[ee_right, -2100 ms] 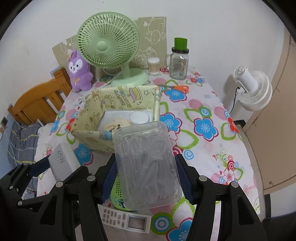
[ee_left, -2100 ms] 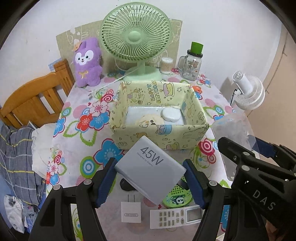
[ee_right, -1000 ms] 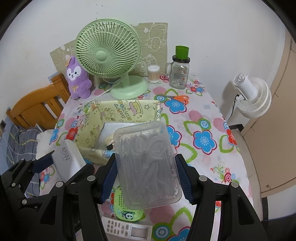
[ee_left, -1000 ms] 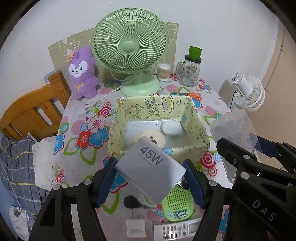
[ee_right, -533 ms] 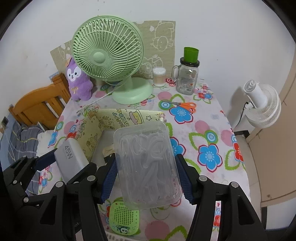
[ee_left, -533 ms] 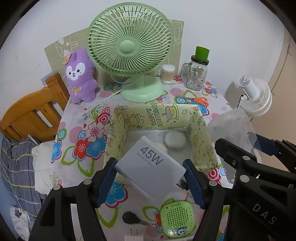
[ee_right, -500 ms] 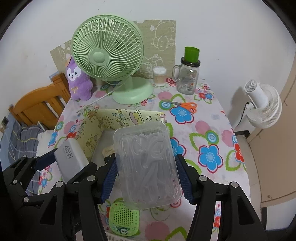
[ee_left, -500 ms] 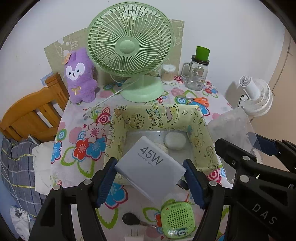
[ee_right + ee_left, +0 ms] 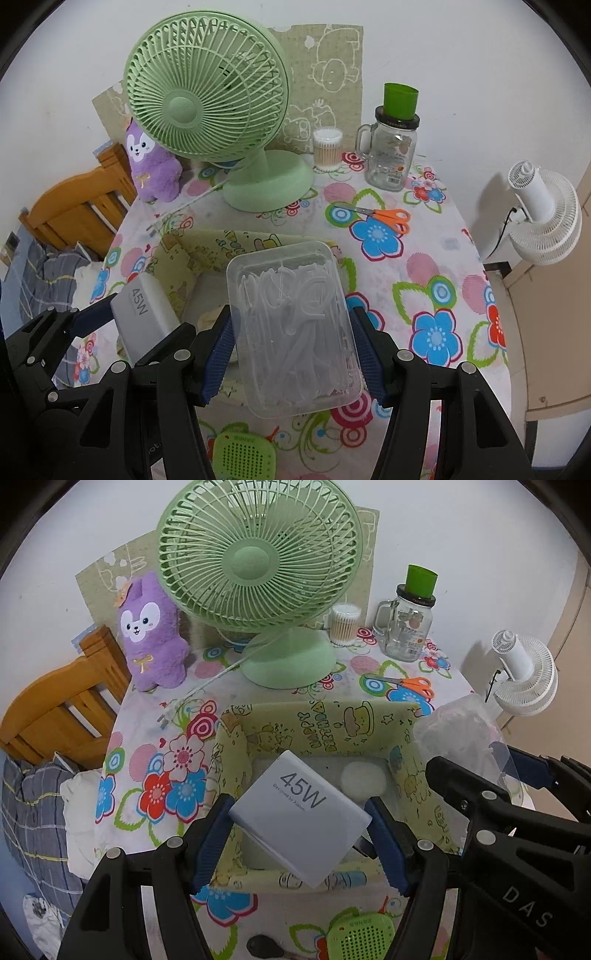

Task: Organize rigid objects
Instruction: 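Lift the charger with the left tool while the right tool carries the floss box over the box, then open the left tool dropping the charger in the box while the right tool lowers the floss box in, then raise both open tools out of the fabric box, then move both tools down toward the white plug adapter and the black car key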

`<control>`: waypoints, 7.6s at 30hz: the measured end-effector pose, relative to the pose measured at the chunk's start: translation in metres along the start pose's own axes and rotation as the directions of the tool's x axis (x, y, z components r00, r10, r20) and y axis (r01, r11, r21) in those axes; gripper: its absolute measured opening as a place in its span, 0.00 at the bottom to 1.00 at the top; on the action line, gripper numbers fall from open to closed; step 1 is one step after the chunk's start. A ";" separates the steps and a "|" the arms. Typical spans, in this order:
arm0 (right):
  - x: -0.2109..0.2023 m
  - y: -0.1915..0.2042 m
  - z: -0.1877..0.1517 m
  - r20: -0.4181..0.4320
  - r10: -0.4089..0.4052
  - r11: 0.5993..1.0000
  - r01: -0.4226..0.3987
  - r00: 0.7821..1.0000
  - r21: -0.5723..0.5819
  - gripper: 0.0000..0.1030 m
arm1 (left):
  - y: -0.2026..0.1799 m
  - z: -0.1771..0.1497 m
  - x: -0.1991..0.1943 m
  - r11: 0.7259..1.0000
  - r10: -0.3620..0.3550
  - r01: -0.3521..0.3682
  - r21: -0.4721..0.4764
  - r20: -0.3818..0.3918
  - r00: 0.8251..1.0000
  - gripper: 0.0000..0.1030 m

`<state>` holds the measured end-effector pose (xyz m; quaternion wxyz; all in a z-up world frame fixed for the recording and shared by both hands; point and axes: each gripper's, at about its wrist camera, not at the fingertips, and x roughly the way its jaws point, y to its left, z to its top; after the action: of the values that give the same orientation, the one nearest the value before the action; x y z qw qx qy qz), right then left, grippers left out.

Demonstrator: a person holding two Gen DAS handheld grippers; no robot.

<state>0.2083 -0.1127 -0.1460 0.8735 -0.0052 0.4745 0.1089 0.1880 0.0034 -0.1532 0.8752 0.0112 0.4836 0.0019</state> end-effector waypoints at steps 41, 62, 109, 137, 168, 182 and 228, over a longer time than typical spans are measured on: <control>0.067 0.008 0.029 -0.073 0.009 0.999 -0.012 0.997 -0.047 0.60 | 0.010 0.025 0.087 1.000 0.006 -0.008 -0.017 -0.094 0.996 0.72; 0.053 0.015 0.021 -0.051 0.033 0.999 -0.033 0.998 0.004 0.60 | 0.004 0.021 0.051 0.997 0.035 -0.033 0.071 -0.027 0.999 0.93; -0.014 0.023 -0.041 -0.047 0.012 0.994 -0.007 0.999 0.113 0.85 | 0.007 -0.036 -0.017 0.998 0.004 -0.002 0.068 -0.030 1.000 0.93; -0.063 0.037 -0.068 -0.028 -0.007 0.998 0.009 1.000 0.062 0.89 | 0.010 -0.068 -0.062 0.998 -0.031 0.030 0.048 0.003 1.000 0.97; -0.066 0.052 -0.115 0.031 0.042 0.999 -0.042 0.999 0.010 0.89 | 0.027 -0.118 -0.068 0.998 -0.058 0.058 0.014 0.034 0.998 0.99; -0.041 0.062 -0.136 0.036 0.065 0.997 -0.063 0.997 -0.054 0.89 | 0.039 -0.147 -0.046 0.999 -0.034 0.034 -0.023 0.016 0.999 0.98; 0.036 0.077 -0.178 -0.164 0.030 0.992 -0.050 0.986 -0.118 0.89 | 0.038 -0.195 0.018 0.997 -0.043 0.052 0.050 -0.176 0.984 0.40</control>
<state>0.0646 -0.0506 -0.2665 0.8278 -0.0575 0.5363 0.1544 0.0331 0.0450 -0.2712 0.8287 0.0233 0.5584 -0.0311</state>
